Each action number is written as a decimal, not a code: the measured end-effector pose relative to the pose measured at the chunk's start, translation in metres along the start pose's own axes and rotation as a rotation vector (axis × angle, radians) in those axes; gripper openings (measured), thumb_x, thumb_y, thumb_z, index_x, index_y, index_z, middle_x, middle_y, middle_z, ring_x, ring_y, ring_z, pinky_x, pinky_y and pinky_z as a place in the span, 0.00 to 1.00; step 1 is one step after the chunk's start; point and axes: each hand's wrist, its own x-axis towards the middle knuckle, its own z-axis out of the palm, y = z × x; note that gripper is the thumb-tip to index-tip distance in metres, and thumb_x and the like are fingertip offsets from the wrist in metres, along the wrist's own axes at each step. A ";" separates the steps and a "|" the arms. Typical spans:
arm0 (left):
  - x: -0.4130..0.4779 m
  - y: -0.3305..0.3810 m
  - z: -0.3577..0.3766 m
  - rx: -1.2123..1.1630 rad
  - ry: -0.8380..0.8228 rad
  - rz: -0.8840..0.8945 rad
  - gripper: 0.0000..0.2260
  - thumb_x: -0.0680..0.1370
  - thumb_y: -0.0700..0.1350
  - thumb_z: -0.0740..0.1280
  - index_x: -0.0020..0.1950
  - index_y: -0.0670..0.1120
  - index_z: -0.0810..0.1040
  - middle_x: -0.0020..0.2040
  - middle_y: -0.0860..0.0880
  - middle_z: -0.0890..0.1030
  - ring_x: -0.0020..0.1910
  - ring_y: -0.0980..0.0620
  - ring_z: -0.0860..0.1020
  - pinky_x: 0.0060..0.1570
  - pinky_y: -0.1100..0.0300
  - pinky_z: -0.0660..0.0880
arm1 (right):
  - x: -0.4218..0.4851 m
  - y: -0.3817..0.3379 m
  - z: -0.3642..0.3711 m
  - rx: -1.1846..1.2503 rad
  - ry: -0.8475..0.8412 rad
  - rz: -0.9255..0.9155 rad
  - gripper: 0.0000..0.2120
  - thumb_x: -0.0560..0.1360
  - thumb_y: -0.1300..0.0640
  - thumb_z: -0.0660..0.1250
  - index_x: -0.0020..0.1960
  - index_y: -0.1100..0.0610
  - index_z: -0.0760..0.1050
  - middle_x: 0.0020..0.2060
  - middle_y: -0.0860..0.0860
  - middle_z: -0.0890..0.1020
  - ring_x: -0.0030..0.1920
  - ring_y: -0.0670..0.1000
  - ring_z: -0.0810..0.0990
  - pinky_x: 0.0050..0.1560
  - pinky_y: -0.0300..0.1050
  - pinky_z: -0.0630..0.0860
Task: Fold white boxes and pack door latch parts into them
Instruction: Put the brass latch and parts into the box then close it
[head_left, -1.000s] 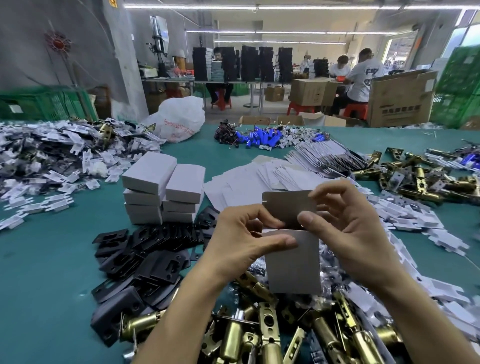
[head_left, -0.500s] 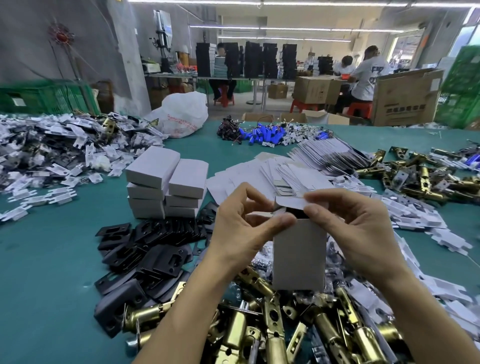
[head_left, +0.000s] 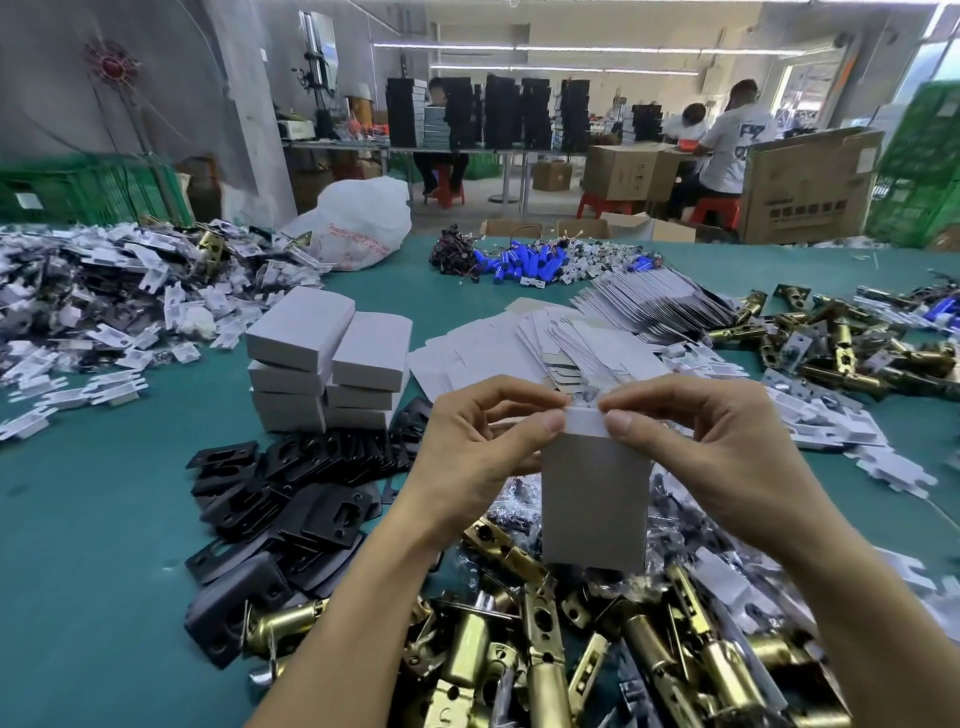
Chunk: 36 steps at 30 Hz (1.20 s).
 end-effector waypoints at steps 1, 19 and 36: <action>0.001 -0.001 0.000 0.013 0.011 -0.008 0.06 0.73 0.44 0.73 0.44 0.55 0.85 0.50 0.46 0.87 0.47 0.52 0.85 0.41 0.58 0.83 | 0.000 0.000 0.000 -0.007 -0.018 0.014 0.06 0.71 0.54 0.72 0.47 0.50 0.85 0.44 0.45 0.87 0.49 0.45 0.84 0.51 0.41 0.80; 0.002 -0.004 -0.009 0.128 0.019 -0.038 0.10 0.79 0.31 0.67 0.42 0.44 0.80 0.49 0.53 0.87 0.41 0.58 0.84 0.36 0.68 0.77 | -0.001 0.012 0.008 0.013 -0.036 -0.003 0.09 0.68 0.52 0.73 0.48 0.51 0.84 0.47 0.46 0.86 0.50 0.47 0.85 0.52 0.44 0.82; 0.003 -0.021 -0.010 0.353 -0.082 -0.039 0.16 0.71 0.44 0.79 0.53 0.59 0.80 0.56 0.52 0.83 0.53 0.49 0.83 0.54 0.47 0.82 | -0.004 0.017 0.003 0.114 -0.202 0.190 0.14 0.67 0.52 0.73 0.52 0.43 0.81 0.51 0.53 0.83 0.43 0.54 0.87 0.38 0.50 0.84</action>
